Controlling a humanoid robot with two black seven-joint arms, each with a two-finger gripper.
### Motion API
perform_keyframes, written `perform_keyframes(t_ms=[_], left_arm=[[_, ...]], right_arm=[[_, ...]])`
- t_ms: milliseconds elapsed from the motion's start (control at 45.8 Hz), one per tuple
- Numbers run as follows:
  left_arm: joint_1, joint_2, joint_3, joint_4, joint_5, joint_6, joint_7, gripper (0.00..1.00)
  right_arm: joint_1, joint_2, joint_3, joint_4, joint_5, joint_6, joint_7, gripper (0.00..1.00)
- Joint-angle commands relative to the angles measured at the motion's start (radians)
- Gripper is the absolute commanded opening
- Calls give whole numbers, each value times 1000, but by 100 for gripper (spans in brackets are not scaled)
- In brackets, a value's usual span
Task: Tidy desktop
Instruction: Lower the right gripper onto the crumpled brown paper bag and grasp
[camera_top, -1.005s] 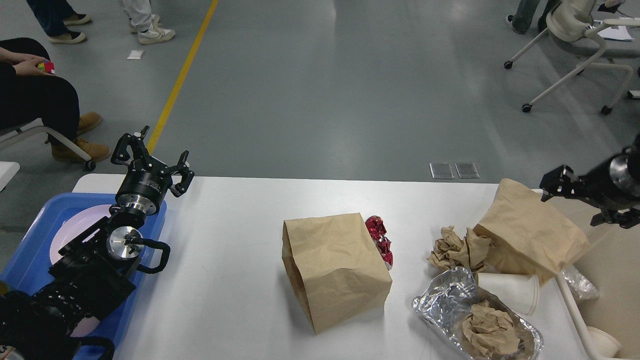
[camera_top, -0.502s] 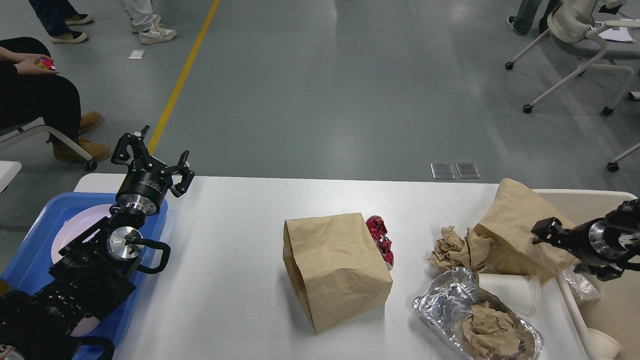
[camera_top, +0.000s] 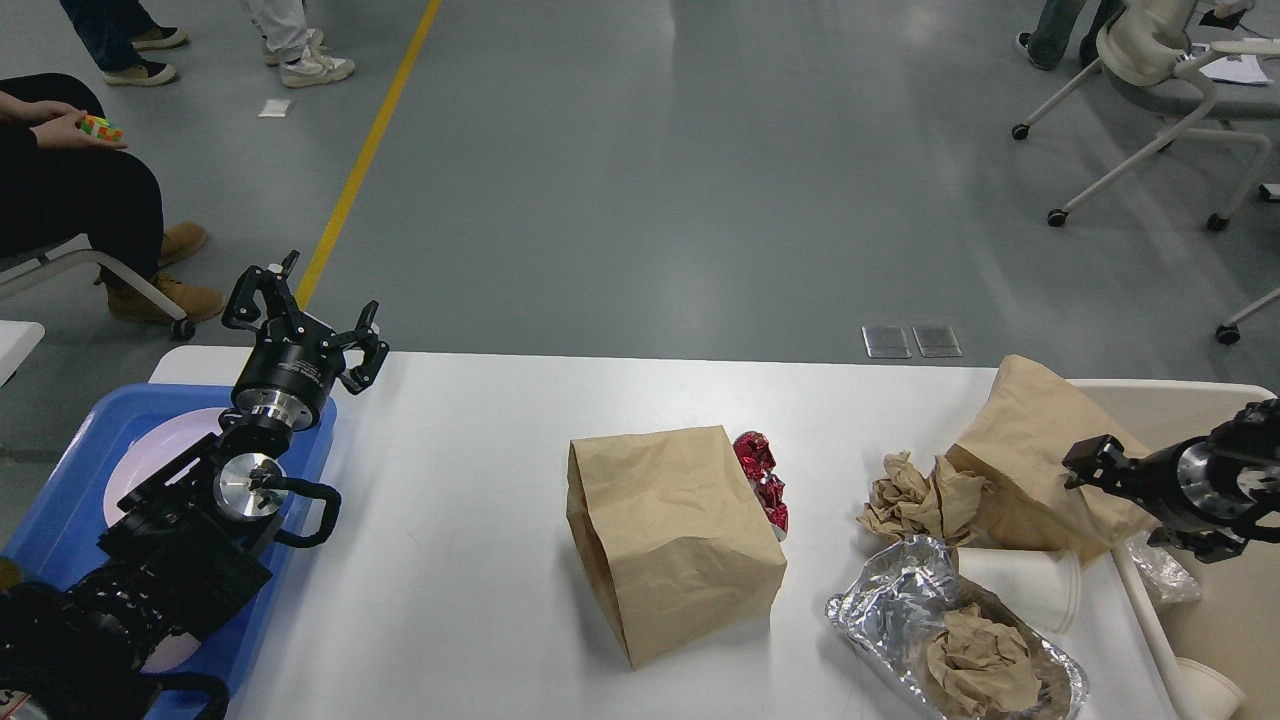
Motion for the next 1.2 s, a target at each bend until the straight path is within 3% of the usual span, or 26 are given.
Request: perform_keyframes(t_ms=[0, 786, 1180], left_arm=[[0, 0, 0, 0, 0, 0, 0, 96], [0, 0, 0, 0, 0, 0, 0, 97], [0, 0, 0, 0, 0, 0, 0, 97]], right_arm=[[-8, 2, 1, -8, 0, -1, 0, 100], [-25, 9, 3, -11, 2, -41, 0, 100], [-135, 26, 118, -11, 3, -214, 0, 97]])
